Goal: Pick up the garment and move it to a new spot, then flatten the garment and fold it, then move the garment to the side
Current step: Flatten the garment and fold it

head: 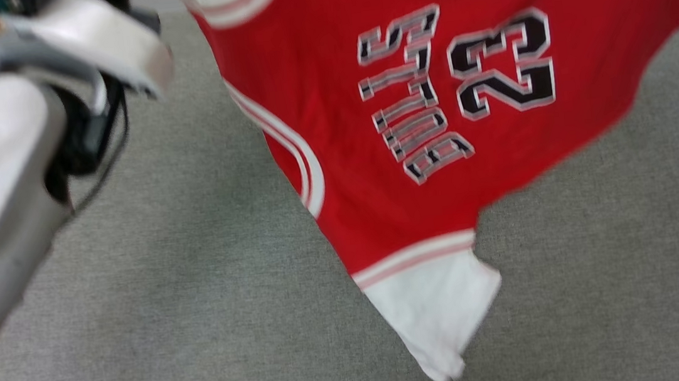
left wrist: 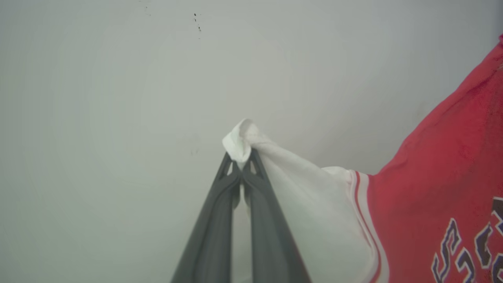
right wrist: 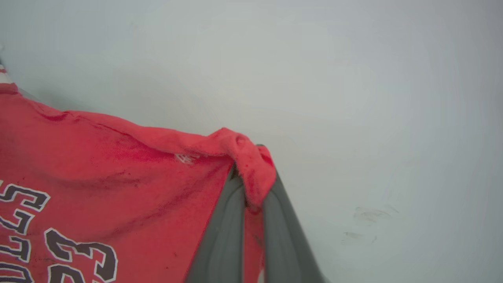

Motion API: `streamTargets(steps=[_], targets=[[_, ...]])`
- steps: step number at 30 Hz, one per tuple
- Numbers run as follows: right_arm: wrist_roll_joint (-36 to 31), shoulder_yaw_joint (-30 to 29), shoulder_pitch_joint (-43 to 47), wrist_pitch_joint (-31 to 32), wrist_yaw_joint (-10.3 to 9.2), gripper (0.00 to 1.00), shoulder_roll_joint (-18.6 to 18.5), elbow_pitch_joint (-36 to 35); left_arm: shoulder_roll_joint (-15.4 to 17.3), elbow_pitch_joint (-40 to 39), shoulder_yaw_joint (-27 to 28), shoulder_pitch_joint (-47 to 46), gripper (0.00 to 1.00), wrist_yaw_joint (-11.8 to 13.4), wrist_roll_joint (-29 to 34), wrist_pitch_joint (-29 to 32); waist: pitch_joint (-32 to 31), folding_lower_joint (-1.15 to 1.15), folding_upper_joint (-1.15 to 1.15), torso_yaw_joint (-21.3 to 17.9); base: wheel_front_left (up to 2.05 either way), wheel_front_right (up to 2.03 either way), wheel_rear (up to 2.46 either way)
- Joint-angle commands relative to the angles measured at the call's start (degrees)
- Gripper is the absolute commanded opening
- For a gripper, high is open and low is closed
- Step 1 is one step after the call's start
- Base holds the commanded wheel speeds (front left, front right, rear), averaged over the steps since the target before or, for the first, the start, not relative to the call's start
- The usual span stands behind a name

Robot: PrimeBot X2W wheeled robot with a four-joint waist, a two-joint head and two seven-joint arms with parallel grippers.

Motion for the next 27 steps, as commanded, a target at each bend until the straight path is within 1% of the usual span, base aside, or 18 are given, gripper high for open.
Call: streamTargets(steps=[1,5,7,9,11,15,19,22,25,27], targets=[[-1.8,-0.2,-4.0,-1.1,-0.06,0.00,1.9,2.1,-0.9,2.9,0.4,-4.9,0.00,-1.1,1.1,0.6,3.1,0.00,0.00,-0.7,0.00,0.00,0.00],[-5.9,-0.5,-11.9,-3.7,-0.06,0.00,4.4,7.2,-3.4,8.4,0.9,-15.4,0.00,-3.7,3.3,1.4,6.6,0.00,0.00,-0.9,0.00,0.00,0.00],[-8.0,-0.2,-16.3,-4.5,-0.06,0.00,5.1,9.5,-3.9,11.0,0.6,-21.1,0.00,-4.7,5.5,1.7,8.4,0.00,0.00,-1.0,0.00,0.00,0.00],[-9.8,-0.3,-20.6,-5.9,-0.06,0.00,5.9,11.9,-5.4,13.4,0.5,-26.1,0.00,-5.8,6.6,1.8,9.9,0.00,0.00,-1.0,0.00,0.00,0.00],[-12.1,0.0,-24.8,-7.4,-0.06,0.00,6.0,14.1,-6.6,15.6,1.0,-31.0,0.00,-6.6,7.6,1.5,11.3,0.00,0.00,-0.9,0.00,0.00,0.00],[-14.3,-0.3,-32.0,-10.6,-0.06,0.00,7.9,19.1,-8.6,20.2,1.6,-38.9,0.00,-7.9,8.8,0.6,13.4,0.00,0.00,-1.0,0.00,0.00,0.00],[-14.9,-0.1,-36.9,-13.7,-0.06,0.00,9.8,23.6,-10.2,23.9,1.8,-43.7,0.00,-8.8,9.6,-1.0,14.7,0.00,0.00,-1.1,0.00,0.00,0.00],[-15.2,1.5,-38.8,-15.2,-0.06,0.00,11.0,26.6,-10.8,26.0,1.7,-45.4,0.00,-9.3,9.9,-1.7,15.5,0.00,0.00,-1.0,0.00,0.00,0.00],[-14.5,3.8,-38.7,-16.7,-0.06,0.00,11.9,29.7,-11.6,27.4,1.1,-43.6,0.00,-9.7,9.5,-2.6,16.3,0.00,0.00,-0.4,0.00,0.00,0.00],[-14.1,4.7,-38.4,-17.2,-0.06,0.00,12.0,30.7,-11.8,27.7,1.1,-42.6,0.00,-9.6,9.1,-3.0,16.4,0.00,0.00,-0.3,0.00,0.00,0.00]])
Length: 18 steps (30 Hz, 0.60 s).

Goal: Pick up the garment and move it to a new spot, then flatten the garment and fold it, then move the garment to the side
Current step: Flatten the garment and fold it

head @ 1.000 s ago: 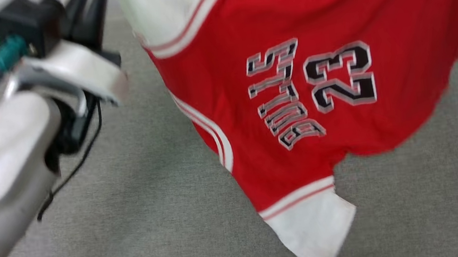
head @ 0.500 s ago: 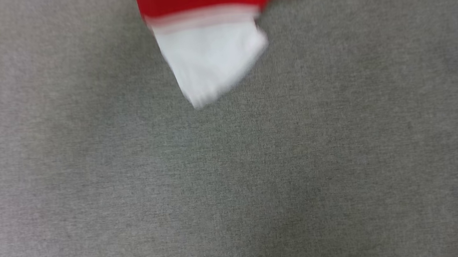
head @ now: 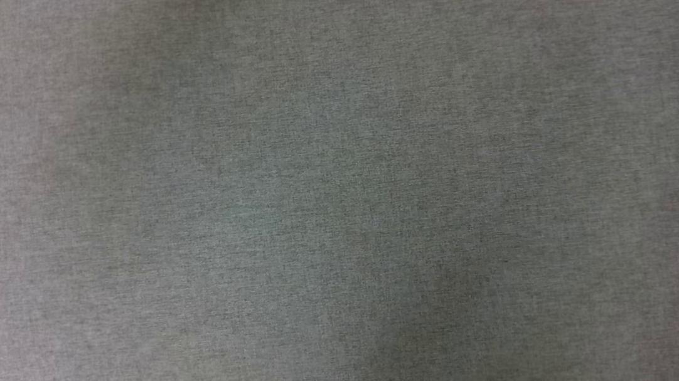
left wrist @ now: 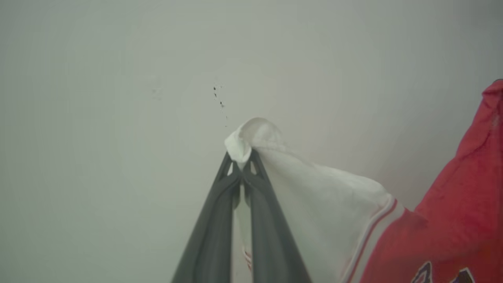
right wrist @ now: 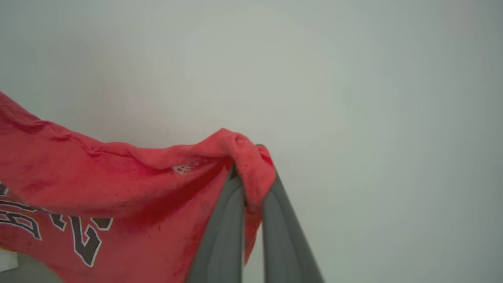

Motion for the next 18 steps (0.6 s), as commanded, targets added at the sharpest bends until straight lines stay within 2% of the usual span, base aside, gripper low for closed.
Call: streamTargets(steps=[1,7,11,18], targets=[[0.9,0.9,0.9,-0.8,-0.06,0.00,0.4,1.0,-0.3,0.4,-0.2,2.3,0.00,0.1,-0.4,-0.6,0.2,-0.01,0.00,0.3,0.00,0.00,0.00],[5.0,6.7,7.7,-4.9,-0.06,0.00,2.4,6.1,-0.8,0.7,-1.4,11.8,0.00,-0.6,-2.5,-2.7,-0.7,-0.01,0.00,0.8,0.00,0.00,0.00],[8.1,10.3,14.8,-7.5,-0.06,0.00,3.6,8.2,0.0,0.1,-1.7,21.1,0.00,-0.5,-4.4,-3.7,-2.4,-0.01,0.00,0.9,0.00,0.00,0.00],[12.7,16.3,30.2,-10.9,-0.06,0.00,3.3,7.9,2.3,-3.7,-1.4,40.2,0.00,1.5,-7.4,-4.7,-7.5,-0.01,0.00,1.1,0.00,0.00,0.00]])
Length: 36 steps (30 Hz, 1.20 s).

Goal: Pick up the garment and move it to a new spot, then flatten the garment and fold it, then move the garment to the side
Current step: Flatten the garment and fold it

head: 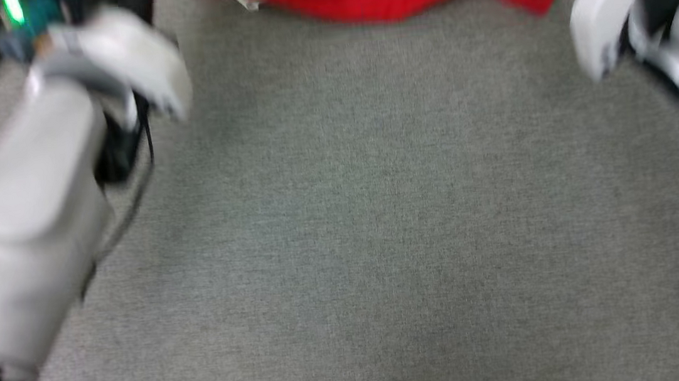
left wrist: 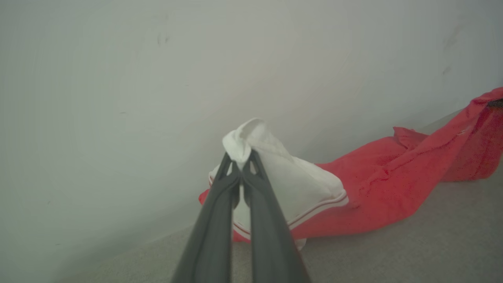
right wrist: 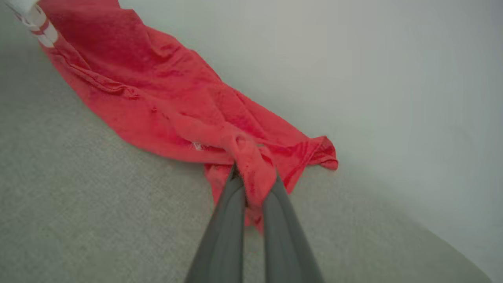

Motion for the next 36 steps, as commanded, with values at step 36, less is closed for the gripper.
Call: streamTargets(steps=[36], targets=[[11.6,-13.4,73.9,10.8,-0.06,0.00,-19.6,-38.1,14.3,-33.0,-6.9,70.3,0.00,16.3,-13.2,4.2,-27.5,0.00,0.00,2.1,0.00,0.00,0.00]])
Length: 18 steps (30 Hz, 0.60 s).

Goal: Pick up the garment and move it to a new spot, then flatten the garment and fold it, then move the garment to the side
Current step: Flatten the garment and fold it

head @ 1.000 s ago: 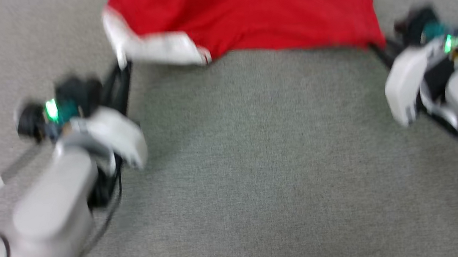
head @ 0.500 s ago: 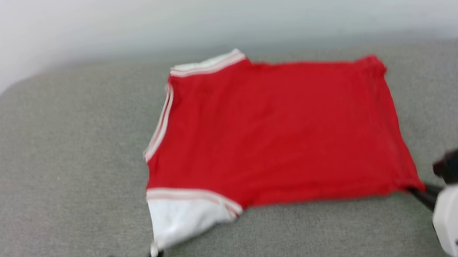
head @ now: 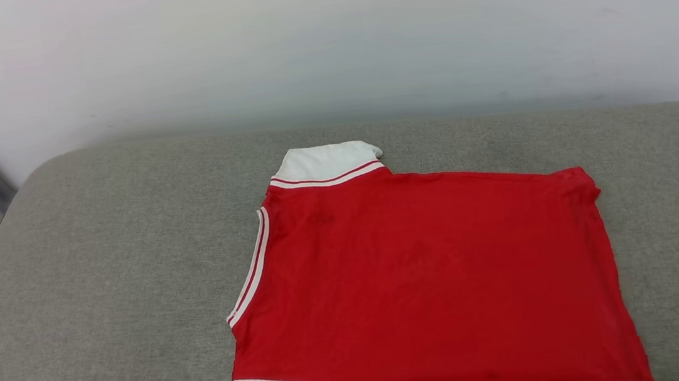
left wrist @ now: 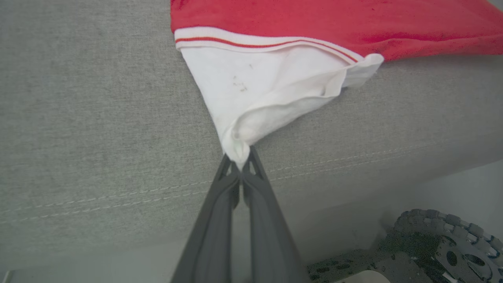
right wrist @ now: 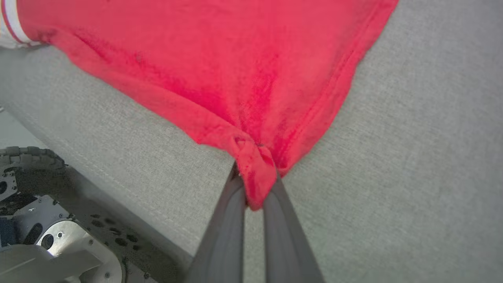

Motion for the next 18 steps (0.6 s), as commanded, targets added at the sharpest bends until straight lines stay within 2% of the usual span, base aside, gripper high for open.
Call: streamTargets(steps=[1,7,13,16,18], targets=[[-1.2,-2.2,1.9,1.2,-0.06,0.00,1.0,-1.9,0.6,-0.3,0.1,-1.4,0.00,0.2,0.7,0.5,0.0,0.02,0.00,0.1,0.00,0.00,0.00],[-4.8,-9.0,3.7,5.4,-0.06,0.00,3.7,-7.8,1.0,0.1,0.8,-7.8,0.00,-1.1,3.5,1.3,0.2,0.02,0.00,-0.1,0.00,0.00,0.00],[-6.3,-12.8,0.8,8.4,-0.06,0.00,5.1,-12.1,0.6,3.8,2.2,-16.8,0.00,-4.7,6.3,1.3,1.8,0.02,0.00,-1.1,0.00,0.00,0.00],[-6.4,-13.5,-0.4,9.1,-0.06,0.00,5.2,-13.1,0.2,5.0,2.9,-20.0,0.00,-5.6,7.0,1.2,3.1,0.02,0.00,-1.6,0.00,0.00,0.00],[-6.7,-14.3,-2.7,9.7,-0.06,0.00,5.5,-14.3,-0.2,6.6,3.7,-24.9,0.00,-7.1,8.0,1.8,5.6,0.02,0.00,-2.5,0.00,0.00,0.00]])
